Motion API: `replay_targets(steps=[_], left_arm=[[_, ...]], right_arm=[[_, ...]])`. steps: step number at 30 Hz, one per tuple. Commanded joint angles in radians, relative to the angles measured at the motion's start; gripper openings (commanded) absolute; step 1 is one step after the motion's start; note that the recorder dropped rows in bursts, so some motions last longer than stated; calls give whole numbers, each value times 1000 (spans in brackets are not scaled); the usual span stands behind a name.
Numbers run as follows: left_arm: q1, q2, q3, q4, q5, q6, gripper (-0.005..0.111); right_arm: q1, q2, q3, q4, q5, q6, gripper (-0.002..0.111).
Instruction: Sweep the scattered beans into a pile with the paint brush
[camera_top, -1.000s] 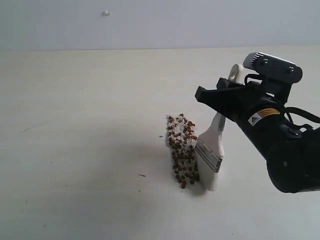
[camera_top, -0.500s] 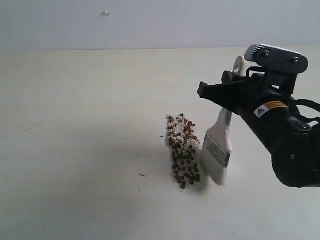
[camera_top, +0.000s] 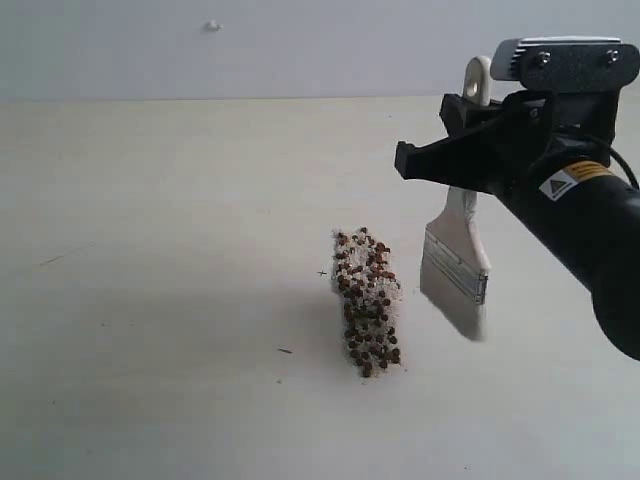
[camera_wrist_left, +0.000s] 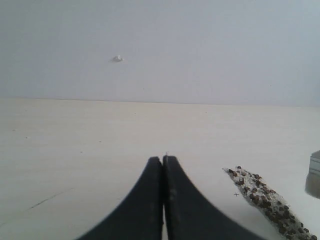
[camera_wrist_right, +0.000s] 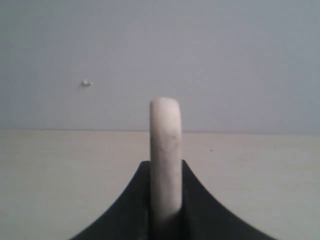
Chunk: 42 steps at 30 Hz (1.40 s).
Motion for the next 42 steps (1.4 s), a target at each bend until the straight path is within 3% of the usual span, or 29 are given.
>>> replay_targets(steps=[1,8,42], left_arm=[[-6,1,3,0,3,4,0],[-6,1,3,0,3,4,0],[-6,1,3,0,3,4,0]], right_arm=[[1,-86,9,-77,73,-31,0],[1,-122,9,-174,133,12,0],[1,-124,9,-183,184,-5,0]])
